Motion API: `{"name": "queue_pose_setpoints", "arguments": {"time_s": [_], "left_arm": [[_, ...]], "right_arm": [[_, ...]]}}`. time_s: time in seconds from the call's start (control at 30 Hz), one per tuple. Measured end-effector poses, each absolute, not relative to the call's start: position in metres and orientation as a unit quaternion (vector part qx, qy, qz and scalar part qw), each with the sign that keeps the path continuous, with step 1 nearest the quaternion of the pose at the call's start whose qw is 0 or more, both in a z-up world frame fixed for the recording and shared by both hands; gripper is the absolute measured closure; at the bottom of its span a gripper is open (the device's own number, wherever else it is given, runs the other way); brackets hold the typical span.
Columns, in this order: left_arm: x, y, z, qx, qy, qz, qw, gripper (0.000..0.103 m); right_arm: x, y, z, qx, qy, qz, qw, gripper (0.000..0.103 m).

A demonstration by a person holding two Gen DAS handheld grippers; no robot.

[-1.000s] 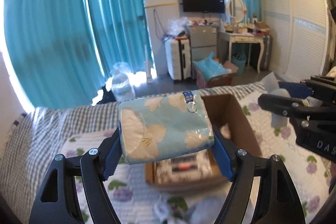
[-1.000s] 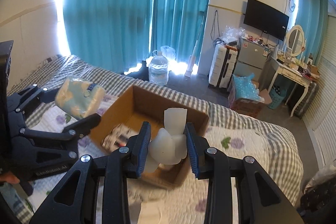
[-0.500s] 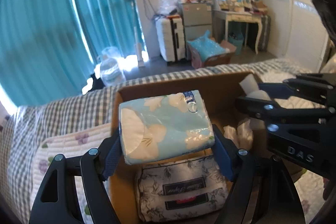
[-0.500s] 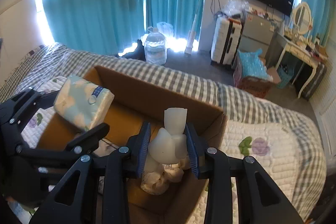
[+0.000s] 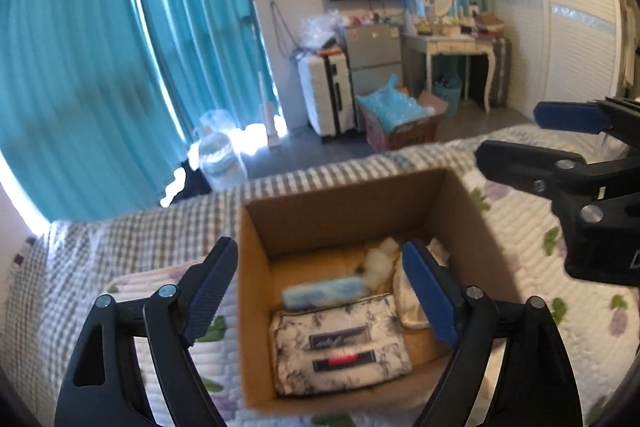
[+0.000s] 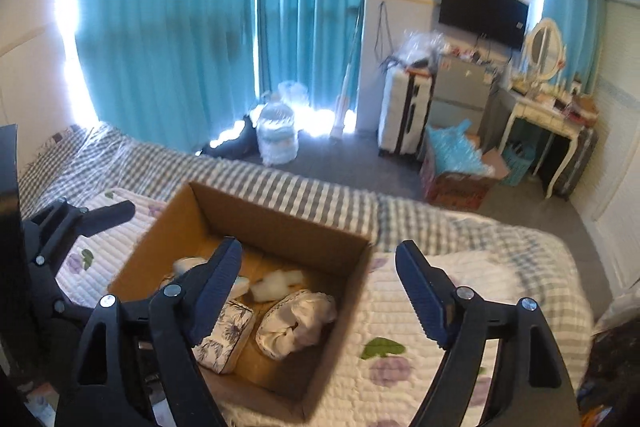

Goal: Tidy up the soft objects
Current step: 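Grasp the white knotted sock with the left gripper while the right grasps the white sock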

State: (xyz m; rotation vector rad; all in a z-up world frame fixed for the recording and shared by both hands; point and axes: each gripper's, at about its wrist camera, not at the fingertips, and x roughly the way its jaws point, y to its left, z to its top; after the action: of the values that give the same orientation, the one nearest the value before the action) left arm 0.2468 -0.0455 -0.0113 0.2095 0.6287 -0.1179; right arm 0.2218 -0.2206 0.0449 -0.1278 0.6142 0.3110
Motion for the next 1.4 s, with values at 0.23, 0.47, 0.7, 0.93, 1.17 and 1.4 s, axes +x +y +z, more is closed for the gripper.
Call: {"name": "queue_pose_setpoints", "arguments": {"time_s": [0.23,0.47,0.7,0.93,1.17,1.4], "left_arm": [[0.177,-0.031,0.051,0.097,0.265,-0.051,0.958,0.013],[0.104,-0.004,0.075,0.083,0.242,-0.043,0.966,0.001],[0.068,0.01,0.04,0.061,0.26,-0.032,0.963,0.001],[0.07,0.019,-0.032,0.061,0.305,-0.022,0.95,0.001],[0.102,0.025,-0.076,0.041,0.337,-0.022,0.94,0.002],[0.134,0.034,-0.12,0.021,0.38,-0.021,0.924,0.004]], "right_arm": [[0.147,-0.235,0.112,-0.072,0.278,0.142,0.947,0.023],[0.081,-0.24,0.117,-0.089,0.289,0.15,0.941,0.023],[0.042,-0.23,0.047,-0.119,0.331,0.155,0.923,0.023],[0.043,-0.2,-0.024,-0.147,0.365,0.182,0.901,0.023],[0.076,-0.162,-0.06,-0.165,0.382,0.199,0.887,0.023],[0.105,-0.153,-0.083,-0.188,0.381,0.2,0.883,0.023]]}}
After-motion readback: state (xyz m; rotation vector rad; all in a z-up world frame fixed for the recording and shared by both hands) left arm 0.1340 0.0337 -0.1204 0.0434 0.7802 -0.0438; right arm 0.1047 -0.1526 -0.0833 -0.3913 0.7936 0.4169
